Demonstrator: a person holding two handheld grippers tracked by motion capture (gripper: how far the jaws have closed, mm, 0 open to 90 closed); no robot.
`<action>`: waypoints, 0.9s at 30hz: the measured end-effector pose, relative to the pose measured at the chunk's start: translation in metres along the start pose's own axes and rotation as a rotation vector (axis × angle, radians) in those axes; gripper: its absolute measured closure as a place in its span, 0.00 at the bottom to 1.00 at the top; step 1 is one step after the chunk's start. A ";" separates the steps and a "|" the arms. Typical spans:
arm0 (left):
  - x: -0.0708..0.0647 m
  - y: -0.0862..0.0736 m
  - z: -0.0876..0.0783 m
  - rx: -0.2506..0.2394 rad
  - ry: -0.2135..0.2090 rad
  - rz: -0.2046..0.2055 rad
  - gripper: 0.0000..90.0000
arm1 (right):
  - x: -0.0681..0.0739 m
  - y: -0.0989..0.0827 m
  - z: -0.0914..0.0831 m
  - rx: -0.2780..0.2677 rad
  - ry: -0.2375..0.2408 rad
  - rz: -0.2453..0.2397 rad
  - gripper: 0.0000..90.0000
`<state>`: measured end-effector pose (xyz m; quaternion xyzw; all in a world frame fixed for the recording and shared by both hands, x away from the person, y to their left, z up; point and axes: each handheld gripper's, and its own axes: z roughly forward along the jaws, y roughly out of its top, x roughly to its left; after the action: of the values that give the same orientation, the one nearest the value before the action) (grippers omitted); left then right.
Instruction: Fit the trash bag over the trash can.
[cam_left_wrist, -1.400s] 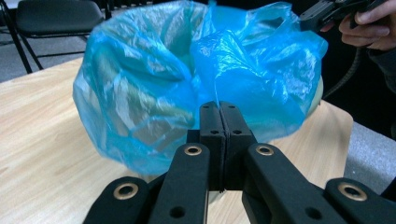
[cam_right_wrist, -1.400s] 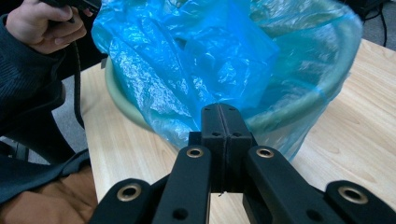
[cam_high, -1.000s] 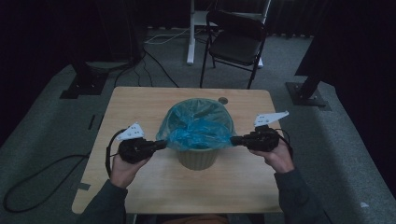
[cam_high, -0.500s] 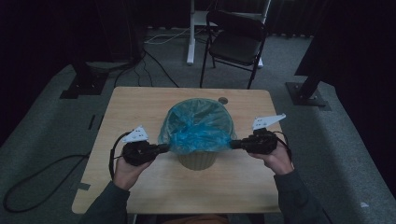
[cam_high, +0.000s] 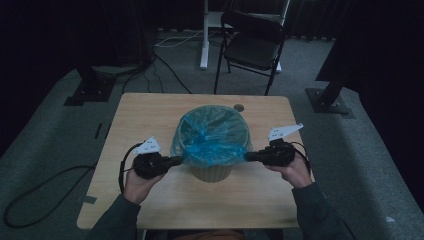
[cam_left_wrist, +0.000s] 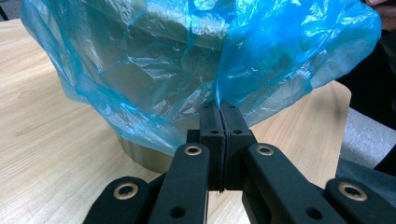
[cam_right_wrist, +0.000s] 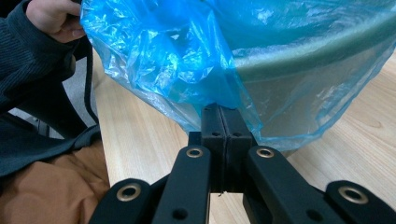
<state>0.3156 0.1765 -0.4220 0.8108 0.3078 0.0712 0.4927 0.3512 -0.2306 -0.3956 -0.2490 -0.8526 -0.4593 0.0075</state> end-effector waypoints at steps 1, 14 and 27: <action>0.000 0.000 0.000 0.002 -0.001 0.000 0.99 | 0.000 -0.001 0.000 0.002 0.001 -0.002 1.00; -0.002 -0.005 0.008 0.026 -0.018 0.002 0.99 | 0.002 -0.004 0.009 0.033 0.021 -0.013 1.00; -0.003 -0.009 0.019 0.075 -0.018 0.010 0.99 | 0.007 -0.002 0.019 0.060 0.050 -0.031 1.00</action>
<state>0.3174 0.1634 -0.4385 0.8307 0.3018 0.0546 0.4646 0.3483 -0.2136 -0.4069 -0.2240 -0.8694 -0.4395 0.0294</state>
